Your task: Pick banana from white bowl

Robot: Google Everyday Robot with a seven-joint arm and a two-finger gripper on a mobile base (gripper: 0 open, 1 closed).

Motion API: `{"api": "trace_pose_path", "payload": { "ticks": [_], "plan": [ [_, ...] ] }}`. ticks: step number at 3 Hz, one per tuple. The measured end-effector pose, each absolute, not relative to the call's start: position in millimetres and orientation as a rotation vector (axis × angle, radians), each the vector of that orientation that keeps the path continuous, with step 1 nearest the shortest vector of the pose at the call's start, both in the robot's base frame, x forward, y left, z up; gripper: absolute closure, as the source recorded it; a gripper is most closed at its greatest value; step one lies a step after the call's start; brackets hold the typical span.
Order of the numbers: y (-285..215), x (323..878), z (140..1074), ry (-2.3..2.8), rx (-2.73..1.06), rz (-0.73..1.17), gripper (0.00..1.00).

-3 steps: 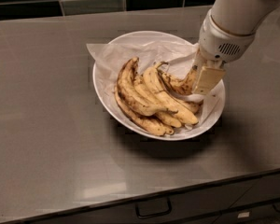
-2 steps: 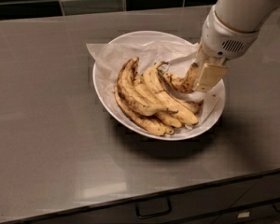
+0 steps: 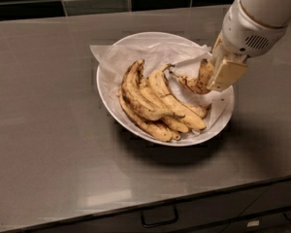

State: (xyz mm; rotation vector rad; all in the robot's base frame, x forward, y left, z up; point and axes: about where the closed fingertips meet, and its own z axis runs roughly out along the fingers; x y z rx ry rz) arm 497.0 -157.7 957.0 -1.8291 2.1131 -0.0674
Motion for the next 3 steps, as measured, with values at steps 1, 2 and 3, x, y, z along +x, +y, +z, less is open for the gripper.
{"api": "trace_pose_path", "payload": {
  "ticks": [1, 2, 3],
  "plan": [
    [-160.2, 491.7, 971.1, 2.096, -1.805, -0.100, 1.00],
    [-162.4, 485.8, 983.5, 2.062, -1.785, -0.102, 1.00],
    [-159.5, 477.8, 996.5, 2.011, -1.780, -0.096, 1.00]
  ]
}}
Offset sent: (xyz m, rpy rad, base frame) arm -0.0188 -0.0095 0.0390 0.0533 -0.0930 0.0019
